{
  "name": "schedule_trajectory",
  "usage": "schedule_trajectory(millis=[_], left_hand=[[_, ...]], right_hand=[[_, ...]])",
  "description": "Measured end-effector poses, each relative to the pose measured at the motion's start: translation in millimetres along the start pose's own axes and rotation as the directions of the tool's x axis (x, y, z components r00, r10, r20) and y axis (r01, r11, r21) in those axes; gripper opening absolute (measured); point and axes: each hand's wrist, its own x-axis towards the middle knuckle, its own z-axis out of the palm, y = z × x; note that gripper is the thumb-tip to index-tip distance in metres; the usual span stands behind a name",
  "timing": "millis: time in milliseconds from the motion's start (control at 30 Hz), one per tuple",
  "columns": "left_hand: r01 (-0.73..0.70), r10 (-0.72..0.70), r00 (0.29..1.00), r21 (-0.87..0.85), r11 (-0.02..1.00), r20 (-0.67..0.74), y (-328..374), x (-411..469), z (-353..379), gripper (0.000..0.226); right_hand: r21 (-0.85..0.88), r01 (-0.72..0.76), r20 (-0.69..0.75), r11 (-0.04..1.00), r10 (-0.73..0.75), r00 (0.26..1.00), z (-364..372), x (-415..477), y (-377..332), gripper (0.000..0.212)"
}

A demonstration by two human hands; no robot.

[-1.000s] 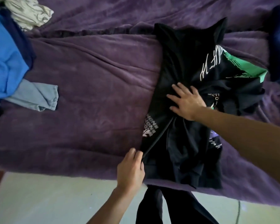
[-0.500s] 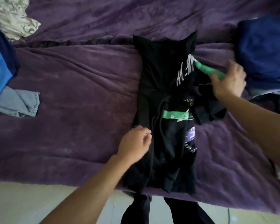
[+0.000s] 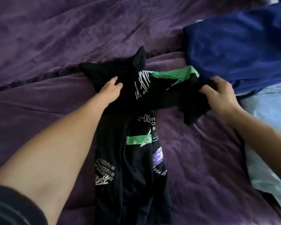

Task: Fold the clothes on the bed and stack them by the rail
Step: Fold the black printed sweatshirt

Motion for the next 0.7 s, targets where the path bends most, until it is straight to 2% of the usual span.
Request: schedule_trajectory(millis=[67,133,233,300,367,400,433,467,533,567,600,667,700], left_hand=[[0.086,-0.089,0.996,-0.197,0.977,-0.005,9.5,5.4,-4.2,0.05],[0.165,-0.169,0.985,-0.305,0.938,0.012,15.5,2.3,-16.2,0.051],[0.218,-0.222,0.974,-0.411,0.885,0.039,9.3,-11.9,-41.3,0.059],[0.243,-0.245,0.968,-0.446,0.861,0.054,-3.6,-27.3,-58.6,0.06],[0.278,-0.273,0.959,-0.432,0.858,0.076,-23.4,-46.5,-70.4,0.06],[0.295,-0.288,0.954,-0.407,0.865,0.081,-34.9,-56.9,-73.1,0.06],[0.308,-0.299,0.951,-0.379,0.873,0.083,-47.2,-67.9,-74.0,0.06],[0.318,-0.306,0.948,-0.354,0.88,0.09,-58.9,-79.1,-72.6,0.059],[0.334,-0.305,0.942,-0.307,0.891,0.137,-80.9,-102.7,-62.2,0.053],[0.338,-0.301,0.939,-0.279,0.899,0.165,-91.7,-114.2,-53.5,0.049],[0.341,-0.301,0.936,-0.259,0.904,0.183,-102.1,-125.2,-42.8,0.048],[0.355,-0.31,0.93,-0.261,0.898,0.2,-120.2,-146.0,-18.7,0.057],[0.359,-0.312,0.929,-0.287,0.888,0.197,-127.0,-154.4,-7.4,0.062]], right_hand=[[0.06,0.112,0.024,0.992,-0.114,0.993,-5.0,-12.2,-23.8,0.014],[0.099,0.217,0.186,0.971,-0.232,0.955,1.8,-36.5,-46.1,0.03],[0.097,0.361,0.474,0.928,-0.362,0.803,28.3,-90.3,-63.3,0.051],[0.056,0.404,0.675,0.913,-0.332,0.658,56.0,-139.0,-56.3,0.063],[-0.077,0.413,0.859,0.907,-0.15,0.489,84.8,-190.0,-37.9,0.071],[-0.158,0.393,0.9,0.906,-0.032,0.434,96.4,-212.2,-26.4,0.074],[-0.228,0.355,0.9,0.907,0.057,0.433,105.5,-229.8,-14.7,0.074],[-0.27,0.299,0.862,0.915,0.092,0.499,112.0,-241.4,-4.3,0.072],[-0.316,0.157,0.682,0.936,0.109,0.723,120.0,-254.7,10.9,0.065],[-0.336,0.059,0.575,0.94,0.155,0.804,122.3,-259.9,15.4,0.065],[-0.349,-0.051,0.487,0.936,0.227,0.843,124.9,-265.6,18.5,0.069],[-0.416,-0.214,0.439,0.884,0.401,0.804,132.1,-279.9,23.1,0.074],[-0.44,-0.258,0.45,0.86,0.46,0.766,136.2,-286.6,24.4,0.067]])
